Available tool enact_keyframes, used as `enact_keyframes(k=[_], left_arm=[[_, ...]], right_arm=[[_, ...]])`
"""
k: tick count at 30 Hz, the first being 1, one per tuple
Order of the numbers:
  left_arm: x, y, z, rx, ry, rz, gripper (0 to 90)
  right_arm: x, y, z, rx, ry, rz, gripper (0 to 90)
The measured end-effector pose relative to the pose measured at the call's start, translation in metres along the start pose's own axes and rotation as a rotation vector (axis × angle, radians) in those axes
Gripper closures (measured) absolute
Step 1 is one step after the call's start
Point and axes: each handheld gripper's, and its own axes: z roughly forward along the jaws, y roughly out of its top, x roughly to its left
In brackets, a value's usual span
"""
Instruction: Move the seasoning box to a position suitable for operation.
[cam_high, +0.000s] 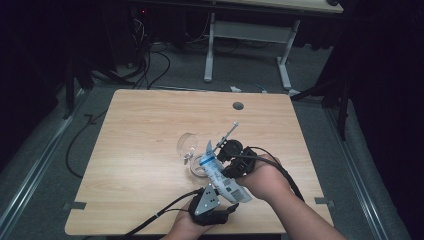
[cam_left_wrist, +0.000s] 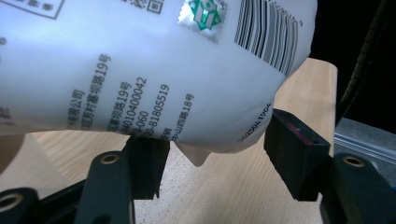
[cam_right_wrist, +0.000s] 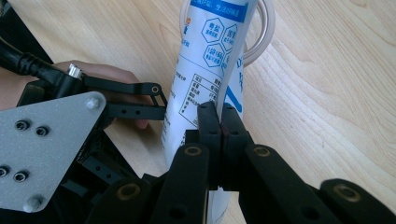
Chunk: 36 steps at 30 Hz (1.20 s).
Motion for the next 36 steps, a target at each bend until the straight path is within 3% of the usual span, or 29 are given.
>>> enact_keyframes(k=[7, 19, 36], left_arm=[[-0.005, 0.001, -0.009, -0.028, 0.007, 0.045, 50.8], [-0.007, 0.006, -0.016, -0.046, 0.011, -0.002, 54.2], [0.001, 0.017, -0.01, -0.045, 0.039, -0.007, 55.8]], right_arm=[[0.001, 0.001, 0.0, 0.002, 0.0, -0.002, 90.0], [0.002, 0.003, 0.001, -0.004, 0.008, 0.002, 89.9], [-0.004, 0.013, 0.002, -0.038, -0.022, 0.04, 89.3]])
